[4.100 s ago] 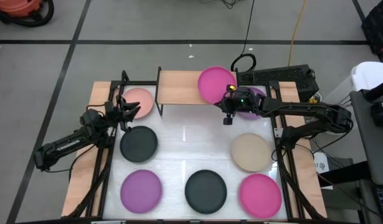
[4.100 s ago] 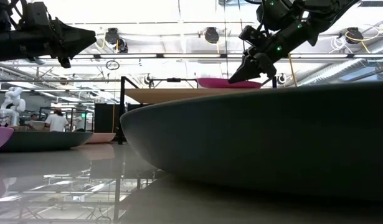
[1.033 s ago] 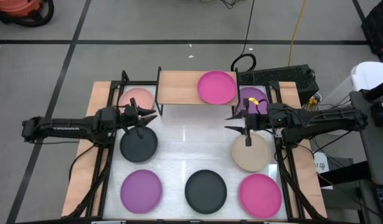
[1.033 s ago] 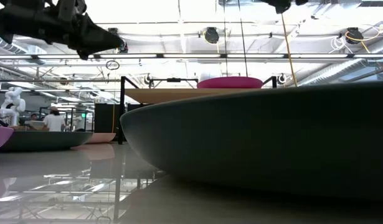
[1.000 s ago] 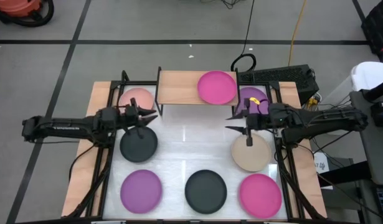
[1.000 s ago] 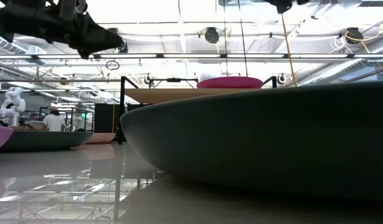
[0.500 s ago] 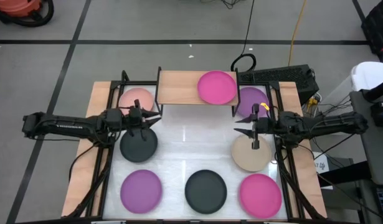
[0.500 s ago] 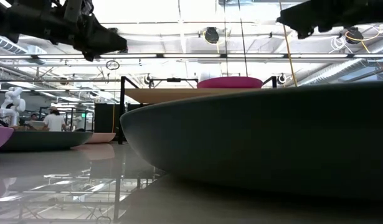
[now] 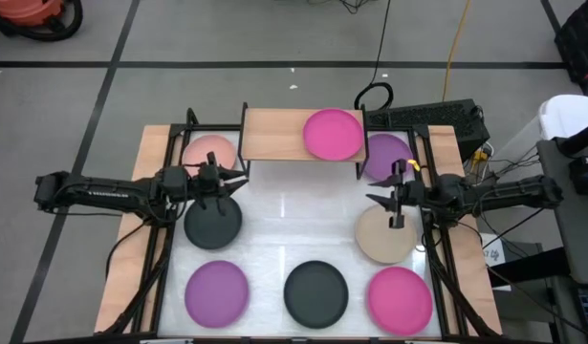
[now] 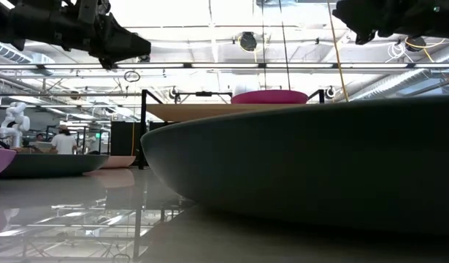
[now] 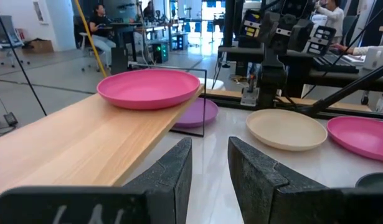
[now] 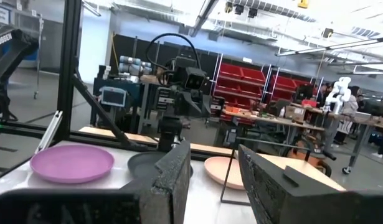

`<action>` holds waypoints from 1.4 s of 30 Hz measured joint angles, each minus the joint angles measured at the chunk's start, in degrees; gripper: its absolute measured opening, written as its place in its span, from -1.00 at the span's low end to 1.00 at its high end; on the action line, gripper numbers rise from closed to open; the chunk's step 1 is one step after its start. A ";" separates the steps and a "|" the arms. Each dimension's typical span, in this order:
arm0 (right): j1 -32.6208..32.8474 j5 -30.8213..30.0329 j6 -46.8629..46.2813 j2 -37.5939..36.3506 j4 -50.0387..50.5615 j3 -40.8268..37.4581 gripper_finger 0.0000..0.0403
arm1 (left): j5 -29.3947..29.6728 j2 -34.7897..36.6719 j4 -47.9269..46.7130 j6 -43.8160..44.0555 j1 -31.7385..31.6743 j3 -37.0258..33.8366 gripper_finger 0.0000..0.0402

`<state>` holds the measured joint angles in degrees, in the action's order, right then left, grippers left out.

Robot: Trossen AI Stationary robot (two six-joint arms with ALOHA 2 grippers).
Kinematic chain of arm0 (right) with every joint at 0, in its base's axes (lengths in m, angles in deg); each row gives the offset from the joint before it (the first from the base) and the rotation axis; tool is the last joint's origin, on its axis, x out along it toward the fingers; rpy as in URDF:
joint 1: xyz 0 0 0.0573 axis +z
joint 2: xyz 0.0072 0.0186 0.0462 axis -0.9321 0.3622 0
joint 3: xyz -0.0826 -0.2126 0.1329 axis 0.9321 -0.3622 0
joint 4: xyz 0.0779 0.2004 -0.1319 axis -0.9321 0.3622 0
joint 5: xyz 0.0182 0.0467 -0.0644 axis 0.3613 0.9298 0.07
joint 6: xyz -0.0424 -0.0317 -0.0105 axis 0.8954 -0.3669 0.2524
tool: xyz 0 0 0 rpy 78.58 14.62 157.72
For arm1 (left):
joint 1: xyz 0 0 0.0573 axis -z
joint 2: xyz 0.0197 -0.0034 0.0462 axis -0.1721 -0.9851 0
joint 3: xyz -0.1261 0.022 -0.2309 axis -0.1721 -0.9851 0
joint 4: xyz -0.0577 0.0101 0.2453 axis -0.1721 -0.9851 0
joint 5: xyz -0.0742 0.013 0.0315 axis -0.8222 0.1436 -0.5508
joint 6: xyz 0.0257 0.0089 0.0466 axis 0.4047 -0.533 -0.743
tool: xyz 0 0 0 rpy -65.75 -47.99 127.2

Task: Place and stack plates onto a shelf
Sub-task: Stack the light orange plate on top of the pink plate on the shelf

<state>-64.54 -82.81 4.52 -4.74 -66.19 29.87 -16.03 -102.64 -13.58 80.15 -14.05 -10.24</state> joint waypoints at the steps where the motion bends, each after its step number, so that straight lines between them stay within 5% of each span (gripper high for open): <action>1: 0.00 0.01 -0.01 -0.26 0.00 0.00 -0.41 | -0.01 0.00 -0.04 0.00 0.00 0.00 -0.46; 10: 0.00 0.20 -0.69 -0.92 0.79 0.00 -0.41 | -0.52 0.02 -1.83 -1.12 0.00 1.44 -0.46; 18: 0.00 0.22 -0.83 -0.92 0.92 0.00 -0.41 | 4.46 0.02 -25.15 -0.72 0.00 11.65 -0.46; 32: 0.00 0.24 -2.14 -0.92 1.00 -0.01 -0.41 | 19.11 -0.42 -56.70 25.60 -5.11 12.63 -0.46; 42: 0.00 0.13 -1.49 -0.87 2.19 -0.04 -0.41 | 17.52 -11.45 -57.38 23.29 -10.99 12.61 -0.46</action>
<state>-64.54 -82.68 3.04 -5.61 -64.00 29.82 1.48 -114.09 -70.95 103.44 -25.04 2.37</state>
